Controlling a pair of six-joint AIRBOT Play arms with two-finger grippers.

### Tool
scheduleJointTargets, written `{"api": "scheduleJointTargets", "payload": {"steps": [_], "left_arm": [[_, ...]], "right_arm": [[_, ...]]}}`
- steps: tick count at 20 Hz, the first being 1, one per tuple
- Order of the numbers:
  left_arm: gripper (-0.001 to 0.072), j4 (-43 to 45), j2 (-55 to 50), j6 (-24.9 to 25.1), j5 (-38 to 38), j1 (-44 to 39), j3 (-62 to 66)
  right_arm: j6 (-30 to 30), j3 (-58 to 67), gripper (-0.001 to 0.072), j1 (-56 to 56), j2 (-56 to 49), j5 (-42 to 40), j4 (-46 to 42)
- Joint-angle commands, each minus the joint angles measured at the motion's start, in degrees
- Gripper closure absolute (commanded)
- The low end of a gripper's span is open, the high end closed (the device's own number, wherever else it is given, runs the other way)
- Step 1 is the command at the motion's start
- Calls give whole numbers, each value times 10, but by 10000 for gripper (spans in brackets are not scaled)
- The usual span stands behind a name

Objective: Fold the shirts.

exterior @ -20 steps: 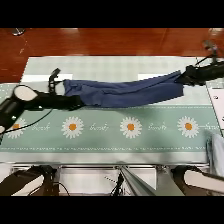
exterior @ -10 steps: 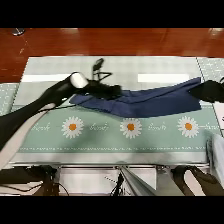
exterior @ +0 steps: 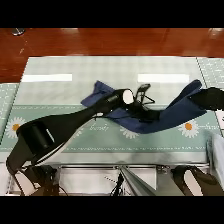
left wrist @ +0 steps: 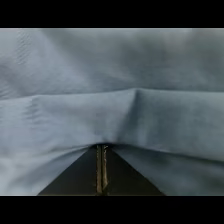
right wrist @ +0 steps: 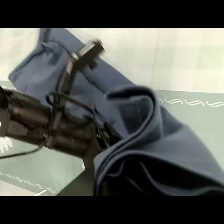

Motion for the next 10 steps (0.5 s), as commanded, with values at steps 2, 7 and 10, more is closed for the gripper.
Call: {"api": "scheduleJointTargets", "payload": {"steps": [2, 7, 10], "left_arm": [[692, -4, 5, -2, -39, 22, 22], [691, 23, 115, 14, -135, 219, 26], [692, 43, 221, 43, -205, 363, 24]], "right_arm": [[6, 0, 692, 0, 2, 3, 1], [-16, 0, 692, 0, -7, -20, 103], [-23, 2, 692, 23, -17, -46, 139]]}}
